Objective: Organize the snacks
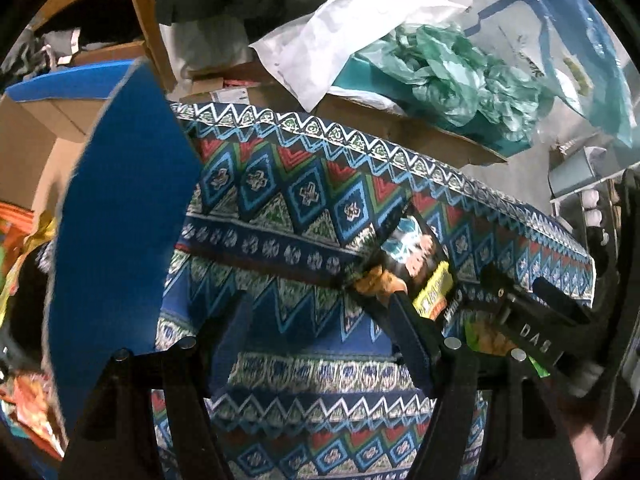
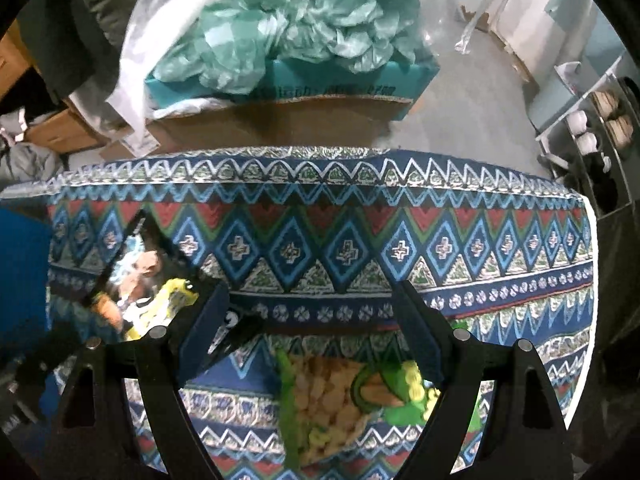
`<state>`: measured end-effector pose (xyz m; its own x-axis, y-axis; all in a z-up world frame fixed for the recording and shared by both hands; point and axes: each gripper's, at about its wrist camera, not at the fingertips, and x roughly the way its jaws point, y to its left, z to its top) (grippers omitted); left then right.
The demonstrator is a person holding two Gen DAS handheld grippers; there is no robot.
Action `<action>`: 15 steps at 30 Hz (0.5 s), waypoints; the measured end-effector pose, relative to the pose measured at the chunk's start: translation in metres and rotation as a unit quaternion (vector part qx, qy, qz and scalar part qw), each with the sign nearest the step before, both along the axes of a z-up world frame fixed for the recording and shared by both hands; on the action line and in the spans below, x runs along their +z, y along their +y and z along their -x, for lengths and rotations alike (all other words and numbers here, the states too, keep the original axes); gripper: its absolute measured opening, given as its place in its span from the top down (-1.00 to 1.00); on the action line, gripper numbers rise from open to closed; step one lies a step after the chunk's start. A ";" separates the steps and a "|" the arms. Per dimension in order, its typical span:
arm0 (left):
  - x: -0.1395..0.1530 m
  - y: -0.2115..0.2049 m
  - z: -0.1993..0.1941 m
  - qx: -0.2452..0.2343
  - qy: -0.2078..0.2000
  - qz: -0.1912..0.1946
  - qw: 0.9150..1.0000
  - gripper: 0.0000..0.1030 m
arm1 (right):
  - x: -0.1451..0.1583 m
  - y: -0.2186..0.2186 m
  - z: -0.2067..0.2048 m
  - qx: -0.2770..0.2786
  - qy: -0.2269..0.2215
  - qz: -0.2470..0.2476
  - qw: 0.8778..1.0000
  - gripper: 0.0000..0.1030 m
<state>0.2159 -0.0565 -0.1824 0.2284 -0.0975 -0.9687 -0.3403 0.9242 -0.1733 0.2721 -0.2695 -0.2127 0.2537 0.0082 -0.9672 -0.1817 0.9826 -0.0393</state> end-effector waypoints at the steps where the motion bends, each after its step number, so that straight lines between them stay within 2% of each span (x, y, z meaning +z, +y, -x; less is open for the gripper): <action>1: -0.003 0.000 -0.002 0.002 0.004 0.001 1.000 -0.39 | -0.006 -0.001 -0.002 0.001 0.004 0.005 1.000 -0.62; 6: -0.012 0.002 -0.004 0.008 0.013 0.016 1.000 -0.39 | -0.022 0.001 -0.003 0.010 0.020 0.007 1.000 -0.63; 10: -0.009 0.000 0.000 0.000 0.008 0.013 1.000 -0.39 | -0.027 0.015 0.013 0.057 0.029 0.020 0.998 -0.63; 15: -0.003 0.004 0.009 0.005 0.004 0.015 1.000 -0.39 | -0.028 0.031 0.036 0.102 0.044 0.009 0.994 -0.62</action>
<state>0.2069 -0.0522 -0.1854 0.2214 -0.1241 -0.9673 -0.3511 0.9152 -0.1977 0.2362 -0.2383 -0.2411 0.1624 0.0322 -0.9862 -0.3799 0.9244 -0.0324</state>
